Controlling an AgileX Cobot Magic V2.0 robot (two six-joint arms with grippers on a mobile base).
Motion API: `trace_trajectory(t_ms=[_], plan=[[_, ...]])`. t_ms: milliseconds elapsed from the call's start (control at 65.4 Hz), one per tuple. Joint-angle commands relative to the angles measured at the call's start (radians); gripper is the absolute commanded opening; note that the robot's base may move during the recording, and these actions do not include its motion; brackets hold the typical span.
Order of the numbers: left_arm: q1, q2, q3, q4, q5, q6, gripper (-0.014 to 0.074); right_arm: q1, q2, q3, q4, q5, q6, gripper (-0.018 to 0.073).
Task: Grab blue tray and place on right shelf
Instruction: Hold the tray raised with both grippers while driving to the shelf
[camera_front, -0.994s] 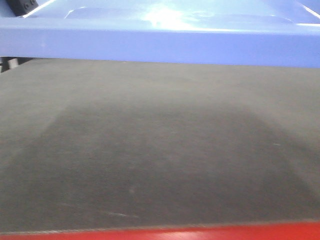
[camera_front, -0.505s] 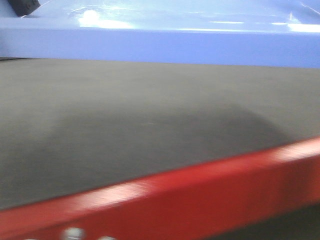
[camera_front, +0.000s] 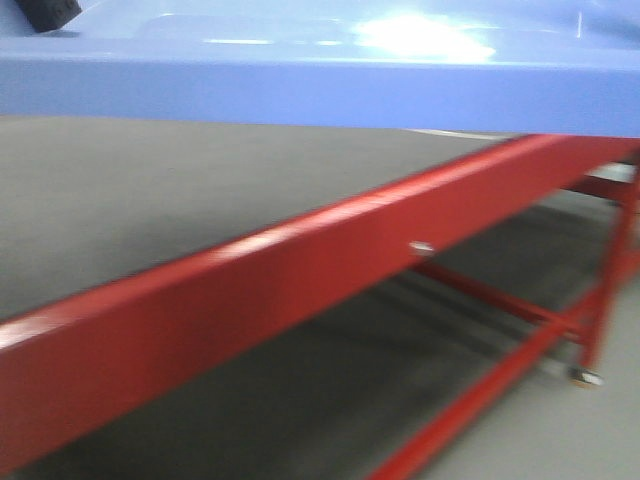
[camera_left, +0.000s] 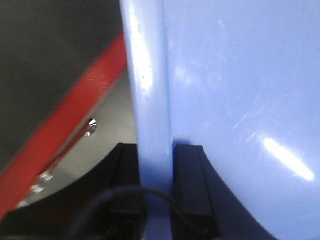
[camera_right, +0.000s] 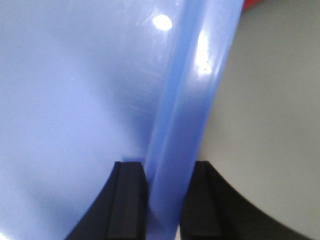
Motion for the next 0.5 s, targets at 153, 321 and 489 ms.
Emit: trace_trajectory(t_ms=[153,321,489], plan=[[-0.002,-0.023,-0.022,0.033,0.102,0.031,-0.0048,-0.002,-0.018,-0.031,-0.058,-0.037,-0.031,0.0071],[-0.002,-0.023,-0.022,0.033,0.102,0.031,-0.0048,-0.002,-0.018,-0.031,-0.058,-0.037,-0.031,0.0071],[-0.002,-0.023,-0.022,0.033,0.102,0.031,-0.0048,-0.002,-0.018,-0.031,-0.058,-0.037,-0.031,0.0071]])
